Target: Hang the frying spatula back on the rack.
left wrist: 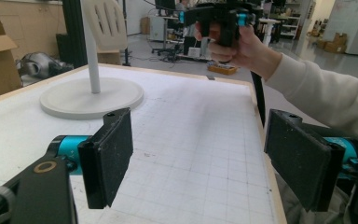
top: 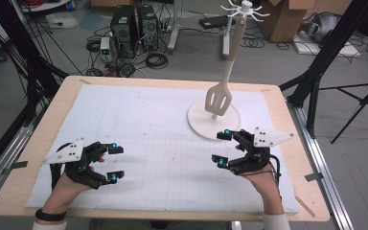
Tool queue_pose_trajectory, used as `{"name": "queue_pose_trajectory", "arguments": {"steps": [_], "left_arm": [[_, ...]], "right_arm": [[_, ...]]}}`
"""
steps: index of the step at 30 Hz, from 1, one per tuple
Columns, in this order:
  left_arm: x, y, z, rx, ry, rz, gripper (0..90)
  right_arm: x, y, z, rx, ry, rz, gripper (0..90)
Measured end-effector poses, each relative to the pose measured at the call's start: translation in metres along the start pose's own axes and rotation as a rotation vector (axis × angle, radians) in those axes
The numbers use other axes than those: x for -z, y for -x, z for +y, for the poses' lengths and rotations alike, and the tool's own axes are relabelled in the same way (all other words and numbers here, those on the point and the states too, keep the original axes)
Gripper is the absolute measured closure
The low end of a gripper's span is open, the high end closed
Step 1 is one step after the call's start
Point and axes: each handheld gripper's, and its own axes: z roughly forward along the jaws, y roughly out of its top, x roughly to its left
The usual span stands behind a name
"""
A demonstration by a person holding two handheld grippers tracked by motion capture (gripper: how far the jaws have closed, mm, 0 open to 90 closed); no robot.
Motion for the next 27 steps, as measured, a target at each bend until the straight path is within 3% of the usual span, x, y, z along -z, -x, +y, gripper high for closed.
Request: {"name": "queue_pose_trajectory", "arguments": {"steps": [5, 8, 17, 27], "left_arm": [[-0.001, -0.002, -0.004, 0.004, 0.0, 0.009, 23.5], [-0.001, -0.002, -0.005, 0.003, 0.006, 0.008, 22.8], [-0.001, -0.003, -0.007, 0.0, 0.007, 0.018, 22.6], [0.0, -0.002, -0.008, 0.001, 0.005, 0.022, 22.3]], "right_arm": [[-0.006, -0.01, -0.014, -0.004, -0.01, 0.012, 20.7], [-0.007, -0.013, -0.023, -0.003, -0.003, -0.003, 19.3], [-0.012, -0.012, -0.047, -0.036, -0.055, -0.041, 15.8], [-0.011, -0.011, -0.052, -0.044, -0.067, -0.059, 15.7]]}}
